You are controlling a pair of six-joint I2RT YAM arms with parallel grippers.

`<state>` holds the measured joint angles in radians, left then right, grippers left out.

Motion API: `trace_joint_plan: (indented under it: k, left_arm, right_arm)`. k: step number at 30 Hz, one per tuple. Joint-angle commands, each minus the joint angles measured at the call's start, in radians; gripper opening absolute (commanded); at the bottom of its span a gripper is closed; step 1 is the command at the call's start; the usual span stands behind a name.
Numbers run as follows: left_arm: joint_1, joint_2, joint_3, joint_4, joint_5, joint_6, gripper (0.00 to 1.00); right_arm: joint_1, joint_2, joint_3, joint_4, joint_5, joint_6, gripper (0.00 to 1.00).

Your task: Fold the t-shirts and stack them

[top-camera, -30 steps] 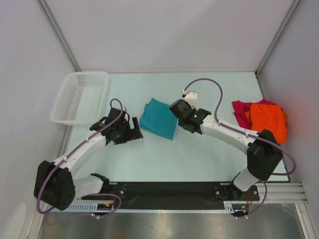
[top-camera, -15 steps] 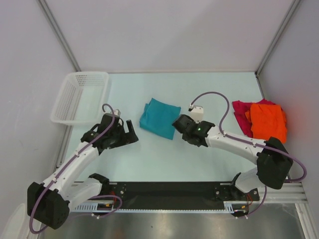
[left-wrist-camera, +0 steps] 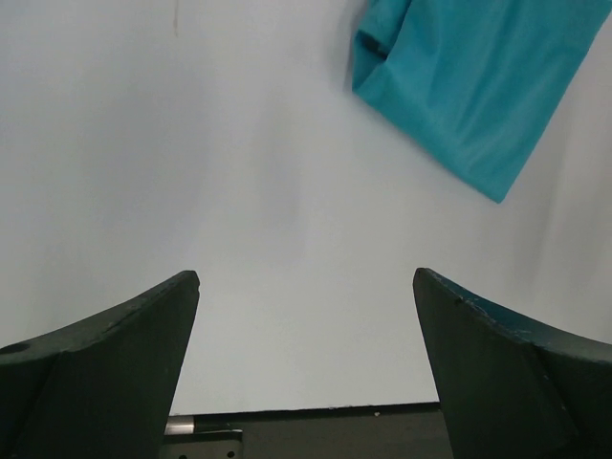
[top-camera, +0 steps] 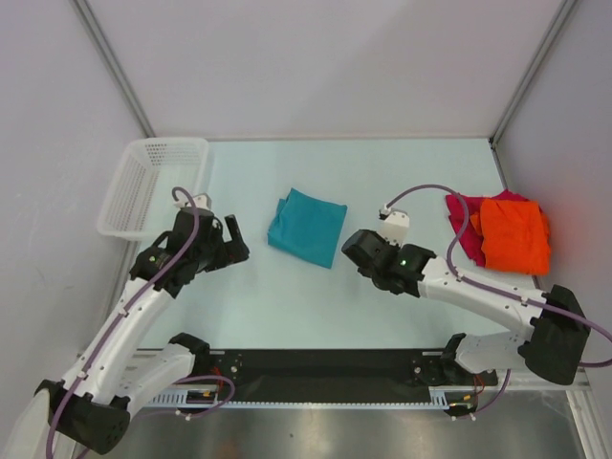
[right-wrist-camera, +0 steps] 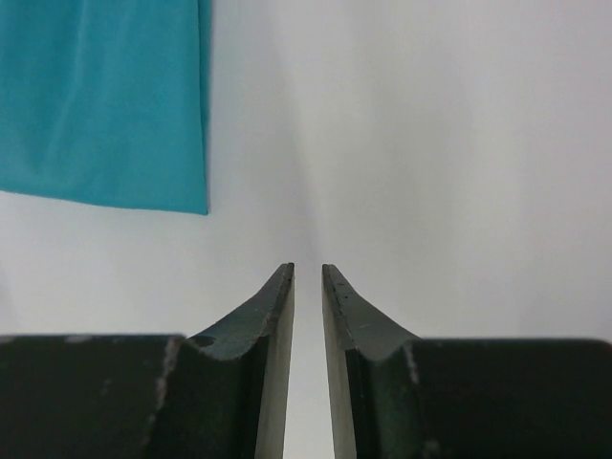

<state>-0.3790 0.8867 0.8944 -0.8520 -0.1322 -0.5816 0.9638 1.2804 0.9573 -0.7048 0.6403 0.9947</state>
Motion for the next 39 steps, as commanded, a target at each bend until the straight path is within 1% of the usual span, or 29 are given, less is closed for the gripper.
trace_joint_plan:
  k: [1, 5, 7, 8, 9, 10, 13, 15, 16, 18, 20, 22, 28, 31, 32, 33, 34, 35, 36, 37, 39]
  left_arm:
    - [0.009, 0.006, 0.095, -0.085, -0.118, 0.064, 1.00]
    - [0.011, 0.035, 0.147, -0.122, -0.149, 0.141, 1.00]
    - [0.014, 0.063, 0.190, -0.143, -0.145, 0.189, 0.99]
    - [0.014, 0.098, 0.208, -0.185, -0.161, 0.221, 0.99]
    - [0.014, 0.107, 0.242, -0.202, -0.209, 0.233, 1.00]
    - [0.014, 0.113, 0.257, -0.214, -0.239, 0.247, 0.99]
    - [0.015, 0.106, 0.323, -0.254, -0.355, 0.289, 1.00]
    - [0.015, 0.084, 0.354, -0.259, -0.359, 0.310, 1.00]
    - [0.022, 0.084, 0.392, -0.269, -0.398, 0.312, 1.00]
    - [0.028, 0.081, 0.446, -0.300, -0.429, 0.307, 1.00]
    - [0.029, 0.078, 0.468, -0.302, -0.454, 0.315, 1.00]
    - [0.032, 0.072, 0.488, -0.303, -0.474, 0.295, 1.00]
    - [0.042, 0.077, 0.472, -0.285, -0.419, 0.263, 0.99]
    - [0.052, 0.083, 0.454, -0.271, -0.394, 0.259, 1.00]
    - [0.058, 0.086, 0.446, -0.265, -0.383, 0.258, 1.00]
    - [0.075, 0.089, 0.433, -0.257, -0.348, 0.258, 1.00]
    - [0.086, 0.090, 0.423, -0.234, -0.328, 0.259, 0.99]
    - [0.098, 0.100, 0.413, -0.220, -0.305, 0.261, 1.00]
    - [0.127, 0.107, 0.399, -0.207, -0.261, 0.261, 0.99]
    - [0.140, 0.118, 0.396, -0.187, -0.236, 0.261, 0.99]
    - [0.150, 0.159, 0.393, -0.168, -0.215, 0.259, 0.99]
  right_arm:
    - [0.018, -0.030, 0.020, -0.091, 0.143, 0.062, 0.24]
    - [0.036, -0.004, 0.078, -0.205, 0.263, 0.076, 0.24]
    - [0.050, 0.035, 0.159, -0.341, 0.352, 0.116, 0.23]
    - [0.058, 0.048, 0.193, -0.395, 0.381, 0.142, 0.23]
    - [0.061, 0.057, 0.221, -0.479, 0.427, 0.172, 0.23]
    - [0.062, 0.060, 0.266, -0.514, 0.449, 0.189, 0.23]
    - [0.067, 0.042, 0.325, -0.588, 0.493, 0.183, 0.23]
    - [0.067, 0.020, 0.382, -0.620, 0.505, 0.168, 0.24]
    - [0.067, 0.014, 0.400, -0.634, 0.509, 0.167, 0.24]
    - [0.067, 0.007, 0.451, -0.679, 0.521, 0.170, 0.24]
    - [0.069, -0.003, 0.483, -0.715, 0.538, 0.186, 0.24]
    - [0.070, -0.009, 0.492, -0.716, 0.545, 0.183, 0.24]
    - [0.070, -0.036, 0.471, -0.671, 0.544, 0.167, 0.25]
    - [0.058, -0.042, 0.440, -0.639, 0.515, 0.151, 0.28]
    - [0.047, -0.049, 0.431, -0.601, 0.498, 0.119, 0.29]
    - [0.033, -0.067, 0.394, -0.561, 0.477, 0.083, 0.32]
    - [0.020, -0.079, 0.370, -0.512, 0.402, 0.035, 0.34]
    - [-0.035, -0.093, 0.345, -0.398, 0.351, -0.020, 0.36]
    - [-0.060, -0.104, 0.315, -0.348, 0.301, -0.081, 0.36]
    - [-0.085, -0.130, 0.258, -0.259, 0.218, -0.111, 0.35]
    - [-0.131, -0.148, 0.210, -0.196, 0.152, -0.149, 0.36]
